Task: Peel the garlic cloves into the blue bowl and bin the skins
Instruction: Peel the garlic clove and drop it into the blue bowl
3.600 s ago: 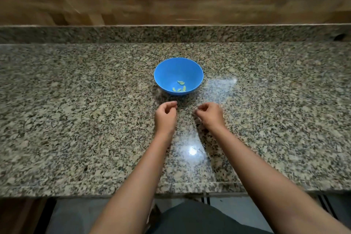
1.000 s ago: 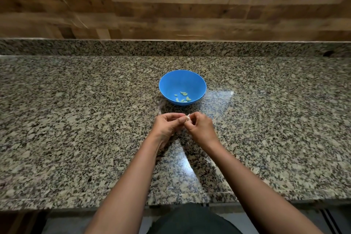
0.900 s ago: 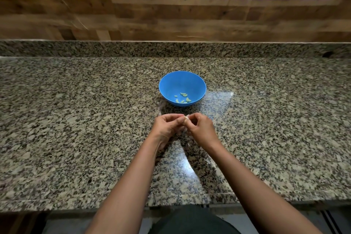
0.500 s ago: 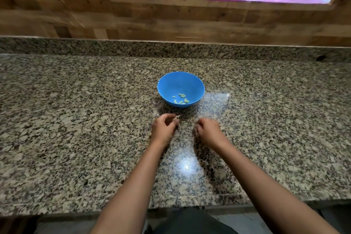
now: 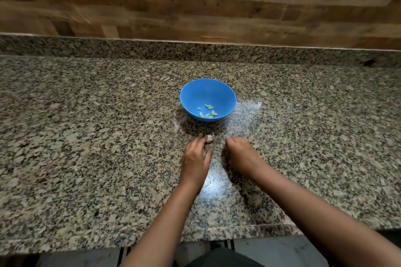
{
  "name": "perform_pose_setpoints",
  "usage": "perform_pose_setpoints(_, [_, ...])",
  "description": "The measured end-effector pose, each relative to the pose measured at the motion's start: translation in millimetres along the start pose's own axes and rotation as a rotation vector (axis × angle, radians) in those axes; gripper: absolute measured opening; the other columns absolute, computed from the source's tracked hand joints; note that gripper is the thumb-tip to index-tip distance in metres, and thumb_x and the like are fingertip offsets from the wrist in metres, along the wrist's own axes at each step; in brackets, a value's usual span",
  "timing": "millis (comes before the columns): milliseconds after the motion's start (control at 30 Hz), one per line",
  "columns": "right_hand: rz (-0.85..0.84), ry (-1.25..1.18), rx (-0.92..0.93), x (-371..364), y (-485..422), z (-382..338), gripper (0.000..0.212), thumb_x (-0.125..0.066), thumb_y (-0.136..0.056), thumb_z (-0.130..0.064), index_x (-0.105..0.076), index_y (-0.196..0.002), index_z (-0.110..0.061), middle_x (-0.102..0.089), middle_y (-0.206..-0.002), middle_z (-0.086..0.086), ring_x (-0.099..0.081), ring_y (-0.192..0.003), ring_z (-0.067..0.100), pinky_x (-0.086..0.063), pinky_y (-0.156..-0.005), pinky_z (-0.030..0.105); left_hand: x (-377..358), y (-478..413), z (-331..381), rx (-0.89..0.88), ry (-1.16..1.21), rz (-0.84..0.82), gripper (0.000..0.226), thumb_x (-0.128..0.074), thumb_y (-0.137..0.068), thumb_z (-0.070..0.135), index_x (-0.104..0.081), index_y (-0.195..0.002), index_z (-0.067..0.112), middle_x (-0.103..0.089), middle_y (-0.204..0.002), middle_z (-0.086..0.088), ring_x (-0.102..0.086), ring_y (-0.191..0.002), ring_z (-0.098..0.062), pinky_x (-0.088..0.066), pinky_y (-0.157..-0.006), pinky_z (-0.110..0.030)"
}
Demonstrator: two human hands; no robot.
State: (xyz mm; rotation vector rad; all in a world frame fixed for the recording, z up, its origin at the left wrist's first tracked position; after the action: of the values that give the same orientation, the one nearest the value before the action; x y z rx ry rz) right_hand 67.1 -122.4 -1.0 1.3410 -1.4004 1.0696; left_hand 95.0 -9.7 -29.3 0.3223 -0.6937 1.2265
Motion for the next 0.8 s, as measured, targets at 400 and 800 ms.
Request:
perform_pose_setpoints(400, [0.07,-1.259,-0.593,-20.5,25.1,41.2,0.012,-0.059,-0.088,-0.004,-0.066,-0.096,0.002,-0.067,-0.079,0.009,-0.06,-0.065,0.015,-0.052,-0.064,0.026,18.1,3.3,2.0,0.021,0.147,0.128,0.022,-0.061,-0.089,0.019,-0.064,-0.11,0.011,-0.057,-0.108,0.004,-0.054,-0.108,-0.018,-0.046,-0.092,-0.025])
perform_pose_setpoints(800, [-0.002,-1.876,-0.647,-33.3,41.9,17.4,0.007,-0.058,-0.084,0.006,-0.062,-0.089,0.005,-0.069,-0.076,0.013,-0.067,-0.067,0.019,-0.058,-0.062,0.024,-9.0,6.6,7.9,0.214,0.603,-0.117,0.007,-0.063,-0.089,0.016,-0.06,-0.083,0.02,-0.064,-0.083,0.0,-0.06,-0.08,-0.012,-0.052,-0.077,-0.029])
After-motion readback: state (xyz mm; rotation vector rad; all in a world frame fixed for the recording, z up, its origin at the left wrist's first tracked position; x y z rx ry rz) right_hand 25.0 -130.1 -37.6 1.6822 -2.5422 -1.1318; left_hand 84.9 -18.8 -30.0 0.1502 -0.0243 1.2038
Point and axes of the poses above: each hand's wrist, its own y-axis away from the middle knuckle, its own x-axis out of the back of the hand, z = x × y, the point moved 9 cm from there along -y, towards the middle knuckle
